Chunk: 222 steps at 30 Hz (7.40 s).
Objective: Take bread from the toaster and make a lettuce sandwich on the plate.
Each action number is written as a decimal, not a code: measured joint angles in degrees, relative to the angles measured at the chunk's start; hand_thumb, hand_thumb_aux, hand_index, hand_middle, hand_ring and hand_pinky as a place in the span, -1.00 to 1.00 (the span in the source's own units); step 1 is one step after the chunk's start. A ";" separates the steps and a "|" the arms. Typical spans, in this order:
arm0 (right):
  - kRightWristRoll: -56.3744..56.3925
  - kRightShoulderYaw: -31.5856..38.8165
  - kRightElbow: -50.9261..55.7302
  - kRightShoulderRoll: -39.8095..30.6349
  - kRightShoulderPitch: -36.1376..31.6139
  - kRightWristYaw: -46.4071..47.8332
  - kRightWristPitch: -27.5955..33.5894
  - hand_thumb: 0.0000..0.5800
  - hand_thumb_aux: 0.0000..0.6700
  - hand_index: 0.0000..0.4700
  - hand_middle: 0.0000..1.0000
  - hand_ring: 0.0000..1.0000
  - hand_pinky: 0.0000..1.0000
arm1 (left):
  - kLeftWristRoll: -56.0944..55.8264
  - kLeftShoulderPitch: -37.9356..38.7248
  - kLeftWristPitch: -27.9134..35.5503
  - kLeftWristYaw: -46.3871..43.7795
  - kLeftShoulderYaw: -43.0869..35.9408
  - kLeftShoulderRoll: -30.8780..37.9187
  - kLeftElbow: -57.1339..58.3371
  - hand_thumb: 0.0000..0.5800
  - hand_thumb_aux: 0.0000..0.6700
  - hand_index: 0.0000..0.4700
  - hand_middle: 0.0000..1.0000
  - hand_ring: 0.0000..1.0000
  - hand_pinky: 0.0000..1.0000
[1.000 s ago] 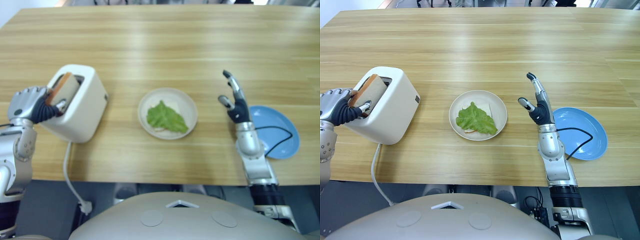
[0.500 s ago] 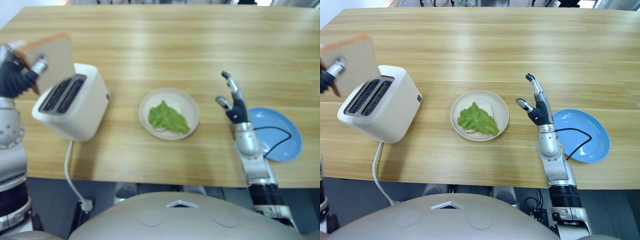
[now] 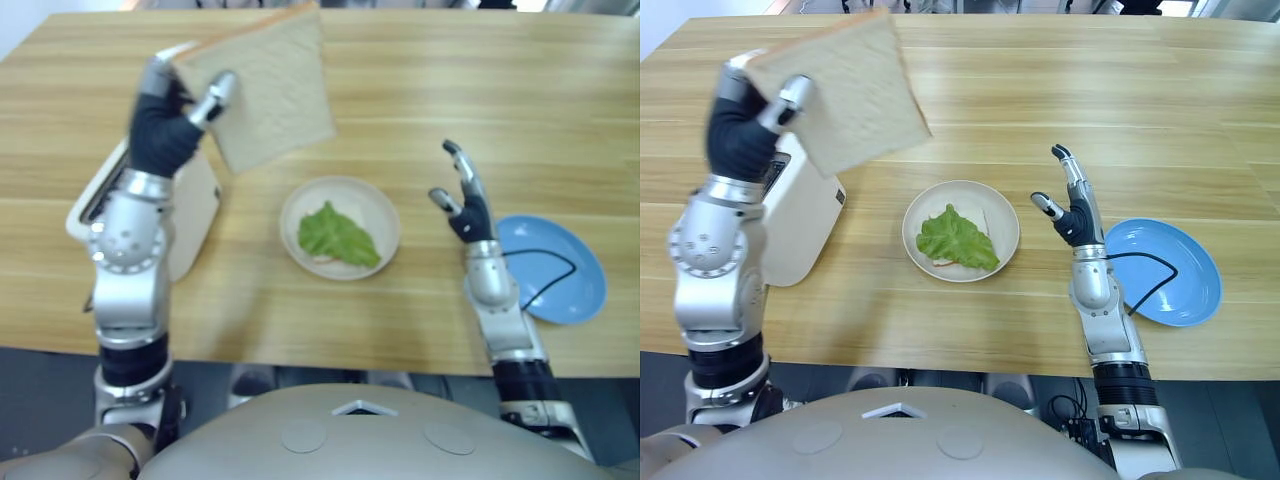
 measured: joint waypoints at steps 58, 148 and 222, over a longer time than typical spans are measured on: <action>-4.08 1.74 -4.90 -1.86 1.64 2.77 -1.60 -1.00 -1.00 -1.00 -1.00 -1.00 -1.00 | 7.89 -11.39 -7.45 -7.44 -15.52 -7.85 60.27 1.00 1.00 0.96 1.00 1.00 1.00; 0.48 2.94 -30.33 -24.58 25.30 24.98 6.04 -1.00 -1.00 -1.00 -1.00 -1.00 -1.00 | 6.37 15.77 -4.65 -20.66 0.00 22.10 9.49 1.00 1.00 0.96 1.00 1.00 1.00; 30.72 0.31 1.62 4.33 -6.66 15.85 7.76 -1.00 -1.00 -1.00 -1.00 -1.00 -1.00 | -10.02 -8.02 -9.81 -7.97 -1.86 -5.85 39.42 -1.00 -1.00 -1.00 -1.00 -1.00 -1.00</action>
